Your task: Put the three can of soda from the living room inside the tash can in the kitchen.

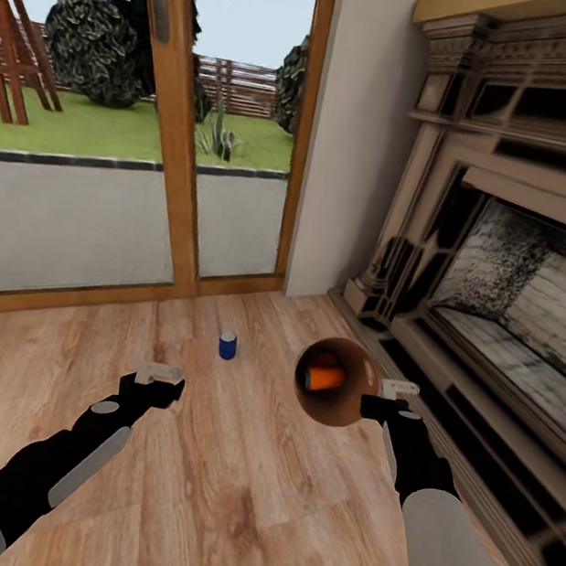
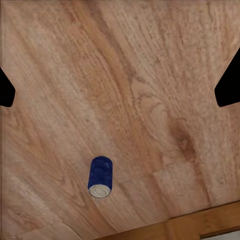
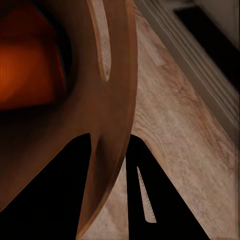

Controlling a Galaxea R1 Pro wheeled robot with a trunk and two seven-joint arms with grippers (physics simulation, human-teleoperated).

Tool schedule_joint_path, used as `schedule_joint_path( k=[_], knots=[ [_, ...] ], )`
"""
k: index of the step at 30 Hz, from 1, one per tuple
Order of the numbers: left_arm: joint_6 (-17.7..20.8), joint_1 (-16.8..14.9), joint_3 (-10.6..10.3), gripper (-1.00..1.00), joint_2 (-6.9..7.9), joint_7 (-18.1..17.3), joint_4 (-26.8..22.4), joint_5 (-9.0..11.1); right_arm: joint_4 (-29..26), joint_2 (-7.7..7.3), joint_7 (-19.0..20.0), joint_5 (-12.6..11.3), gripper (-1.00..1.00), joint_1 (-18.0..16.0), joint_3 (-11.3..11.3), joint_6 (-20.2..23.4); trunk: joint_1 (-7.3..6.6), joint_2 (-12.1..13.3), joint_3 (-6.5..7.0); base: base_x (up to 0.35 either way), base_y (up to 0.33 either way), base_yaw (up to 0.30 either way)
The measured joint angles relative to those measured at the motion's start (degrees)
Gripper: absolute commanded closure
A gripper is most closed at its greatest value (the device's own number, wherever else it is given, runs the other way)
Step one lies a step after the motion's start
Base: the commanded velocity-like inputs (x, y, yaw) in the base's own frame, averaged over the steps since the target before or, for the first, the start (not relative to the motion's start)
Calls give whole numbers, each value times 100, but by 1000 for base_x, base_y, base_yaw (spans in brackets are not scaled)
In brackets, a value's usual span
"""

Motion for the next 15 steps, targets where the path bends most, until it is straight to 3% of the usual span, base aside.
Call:
schedule_joint_path(
  k=[9,15],
  knots=[
    [32,2,-6,-100,-34,-5,5,-6,0,-1,-4,10,100,1,-1,0,0,0,25,26,1,-221],
    [32,2,-6,-100,-33,-11,5,-6,0,-1,-7,9,100,0,4,0,0,0,46,223,106,-234]
  ],
)
